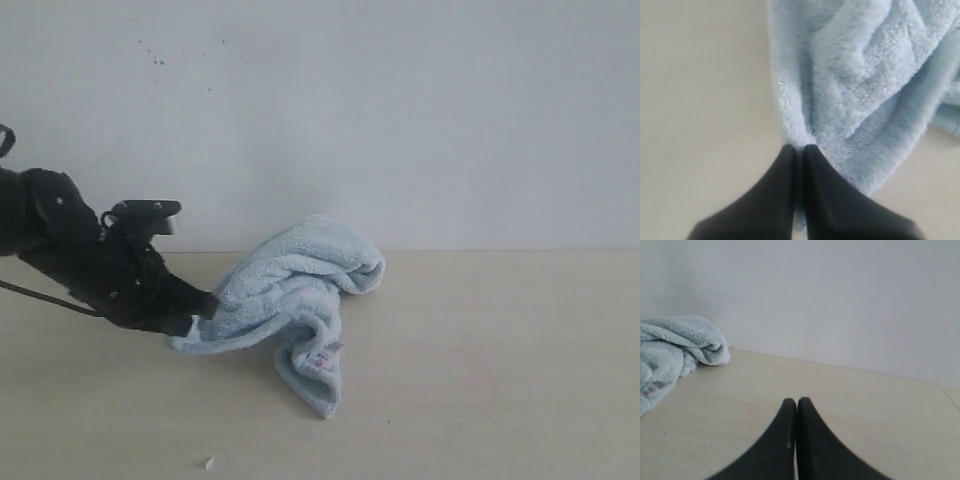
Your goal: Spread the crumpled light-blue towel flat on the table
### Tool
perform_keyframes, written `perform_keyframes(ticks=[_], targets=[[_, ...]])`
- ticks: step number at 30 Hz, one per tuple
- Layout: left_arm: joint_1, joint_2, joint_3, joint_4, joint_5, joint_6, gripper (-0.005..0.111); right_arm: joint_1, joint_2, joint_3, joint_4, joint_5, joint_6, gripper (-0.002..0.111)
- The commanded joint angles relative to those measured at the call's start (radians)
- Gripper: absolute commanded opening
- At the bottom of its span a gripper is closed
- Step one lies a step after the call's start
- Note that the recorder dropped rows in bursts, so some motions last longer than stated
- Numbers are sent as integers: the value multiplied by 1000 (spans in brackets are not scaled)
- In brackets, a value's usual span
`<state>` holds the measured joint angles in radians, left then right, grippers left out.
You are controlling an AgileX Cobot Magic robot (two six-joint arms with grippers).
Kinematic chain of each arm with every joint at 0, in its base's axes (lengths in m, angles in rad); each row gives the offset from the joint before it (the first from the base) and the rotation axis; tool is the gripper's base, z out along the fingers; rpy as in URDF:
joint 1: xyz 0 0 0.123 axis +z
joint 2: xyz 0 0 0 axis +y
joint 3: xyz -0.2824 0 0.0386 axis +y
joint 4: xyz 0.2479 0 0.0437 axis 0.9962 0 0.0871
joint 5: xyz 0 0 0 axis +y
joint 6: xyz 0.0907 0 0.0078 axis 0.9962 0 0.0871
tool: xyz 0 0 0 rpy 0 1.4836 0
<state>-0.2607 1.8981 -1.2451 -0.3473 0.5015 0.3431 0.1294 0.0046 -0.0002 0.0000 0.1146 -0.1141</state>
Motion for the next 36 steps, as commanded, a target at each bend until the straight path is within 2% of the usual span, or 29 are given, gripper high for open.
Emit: perform_keyframes(ticks=[1, 6, 13, 19, 29, 32, 36], targets=[[35, -101, 9, 388, 198, -269, 4, 3, -5, 0, -6, -6, 4, 0], [36, -273, 81, 574, 285, -363, 4, 3, -5, 0, -6, -6, 4, 0], [40, -625, 177, 642, 336, -397, 4, 3, -5, 0, -6, -6, 4, 0], [40, -866, 217, 652, 395, -432, 4, 3, -5, 0, -6, -6, 4, 0], [40, -1068, 317, 626, 486, -433, 4, 42, -5, 0, -8, -6, -1, 0], [40, -1129, 367, 595, 493, -440, 4, 42, -5, 0, -68, -72, -166, 0], [40, -1209, 425, 591, 526, -448, 4, 42, -5, 0, -62, -219, -165, 0]])
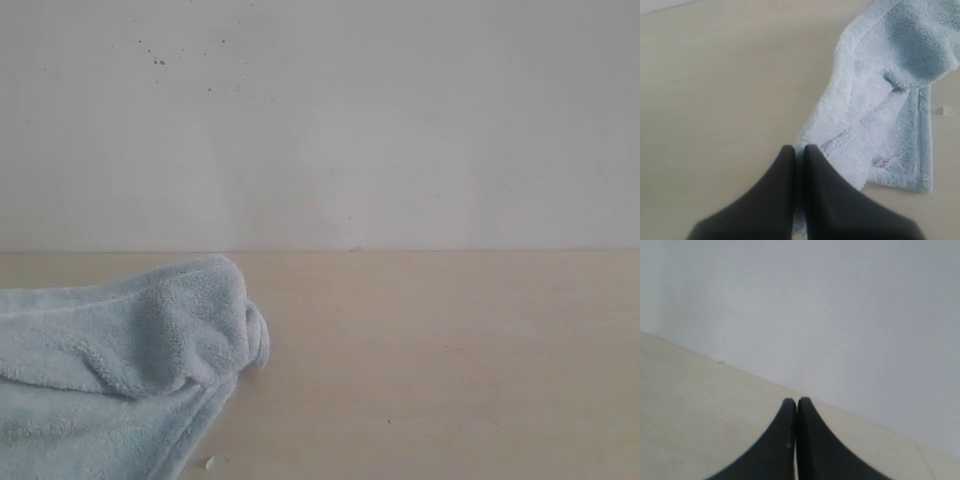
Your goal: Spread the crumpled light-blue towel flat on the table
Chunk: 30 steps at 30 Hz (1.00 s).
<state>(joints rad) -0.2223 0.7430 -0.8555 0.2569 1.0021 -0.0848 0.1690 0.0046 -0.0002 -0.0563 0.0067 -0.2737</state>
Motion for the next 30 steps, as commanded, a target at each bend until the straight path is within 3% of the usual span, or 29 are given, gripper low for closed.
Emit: perform_keyframes(ticks=[1, 5, 7, 10, 14, 18, 22, 26, 30], targets=[[2, -75, 44, -13, 38, -33, 4, 2, -5, 0, -6, -145, -4, 0], [2, -149, 48, -93, 53, -49, 4, 2, -5, 0, -6, -221, 14, 0], [2, -173, 48, -116, 72, -49, 4, 2, -5, 0, 1, -341, 177, 0], [2, -194, 48, -122, 116, -47, 4, 2, -5, 0, 1, -532, 576, 0], [2, -205, 48, -122, 145, -34, 4, 2, -5, 0, 41, -701, 681, 0], [2, -213, 48, -120, 150, -26, 4, 2, -5, -2, 44, -555, 962, 0], [2, -213, 48, -120, 158, -26, 4, 2, -5, -50, -11, -336, 1105, 0], [2, -213, 48, -151, 155, 6, 4, 32, 118, -148, -454, -218, 1410, 0], [2, -211, 48, -214, 140, 45, 4, 118, 434, -282, -950, -323, 1669, 0]])
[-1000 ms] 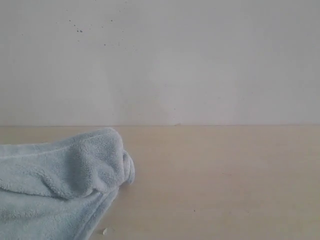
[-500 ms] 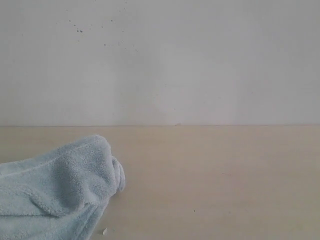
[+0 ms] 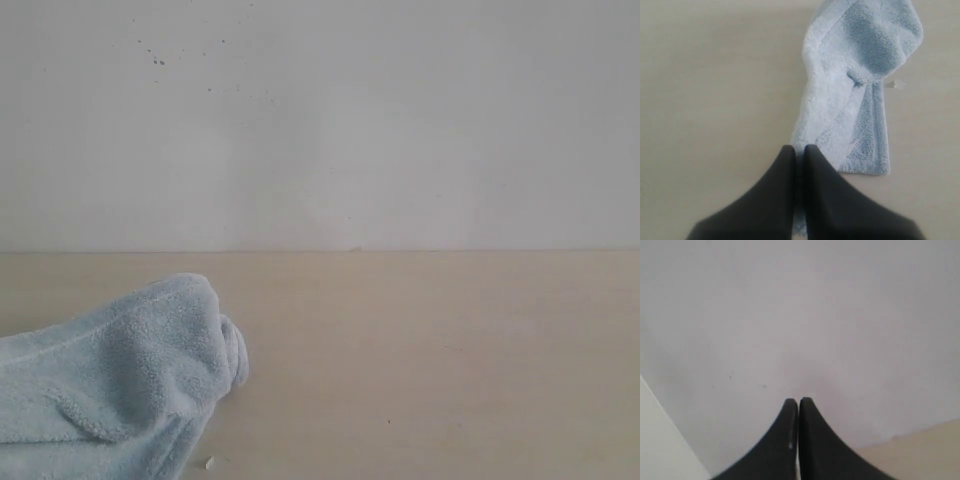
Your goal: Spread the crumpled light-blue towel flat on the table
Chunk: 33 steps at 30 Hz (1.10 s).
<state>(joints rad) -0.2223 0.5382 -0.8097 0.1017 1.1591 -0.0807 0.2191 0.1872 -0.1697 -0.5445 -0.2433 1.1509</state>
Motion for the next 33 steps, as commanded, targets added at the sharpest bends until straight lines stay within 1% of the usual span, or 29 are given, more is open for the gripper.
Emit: perform_keyframes(ticks=[1, 3, 5, 6, 7, 8, 9, 11, 12, 13, 14, 17, 21, 28, 33], targets=[[2, -6, 2, -63, -20, 46, 4, 90, 335, -151, -596, -110, 299, 0], [2, -6, 2, -59, -16, 48, 4, 138, 552, -269, -820, -191, 404, 0], [2, -6, 2, -49, -5, 48, 4, 173, 762, -408, -992, -228, 498, 0], [2, -6, 2, -38, 1, 48, 4, 178, 859, -466, -1056, -252, 535, 2], [2, -6, 2, -33, 11, 48, 4, 181, 951, -541, -1133, -294, 582, 8], [2, -6, 2, -30, 15, 48, 4, 181, 1037, -617, -1193, -349, 615, 16], [2, -6, 2, -30, 17, 48, 4, 181, 1102, -690, -1200, -399, 636, 25], [2, -6, 2, -30, 15, 48, 4, 183, 1248, -819, -1200, -498, 648, 56], [2, -6, 2, -30, 13, 48, 4, 183, 1298, -865, -1200, -512, 665, 69], [2, -6, 2, -30, 10, 48, 4, 183, 1354, -915, -1200, -514, 695, 76], [2, -6, 2, -30, 9, 48, 4, 186, 1404, -957, -1200, -514, 718, 76], [2, -6, 2, -30, 8, 48, 4, 194, 1514, -1046, -1200, -552, 725, 69], [2, -6, 2, -32, -8, 48, 4, 231, 1629, -1141, -1200, -600, 732, 69], [2, -6, 2, -35, -27, 48, 4, 321, 1763, -1251, -1200, -531, 733, 69], [2, -6, 2, -35, -27, 48, 4, 360, 1865, -1324, -1200, -512, 740, 69]])
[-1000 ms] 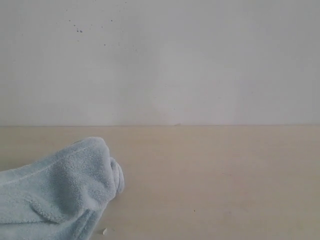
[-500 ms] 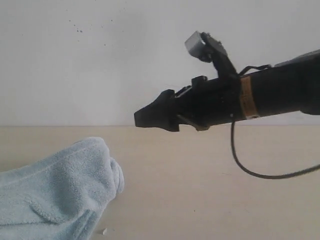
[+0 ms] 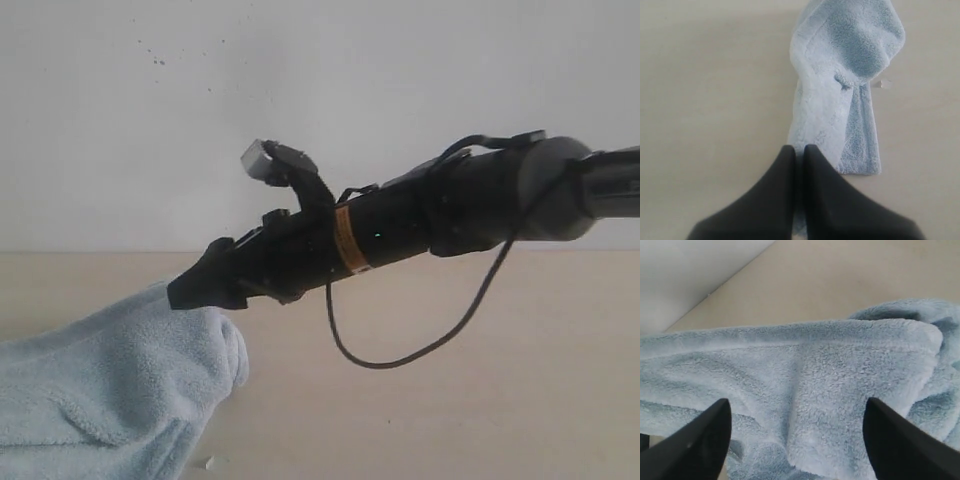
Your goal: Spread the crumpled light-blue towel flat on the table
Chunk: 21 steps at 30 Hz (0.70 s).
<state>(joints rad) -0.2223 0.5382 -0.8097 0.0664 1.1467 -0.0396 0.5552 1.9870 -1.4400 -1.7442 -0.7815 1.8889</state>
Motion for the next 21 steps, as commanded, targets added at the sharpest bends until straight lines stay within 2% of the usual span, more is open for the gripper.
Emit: perform_keyframes(ticks=[1, 21], targets=[[2, -6, 2, 1, -14, 6, 4, 22, 80, -65, 0, 34, 6, 69], [2, -6, 2, 1, -18, 32, 4, 24, 195, -159, 0, 183, -9, 68]])
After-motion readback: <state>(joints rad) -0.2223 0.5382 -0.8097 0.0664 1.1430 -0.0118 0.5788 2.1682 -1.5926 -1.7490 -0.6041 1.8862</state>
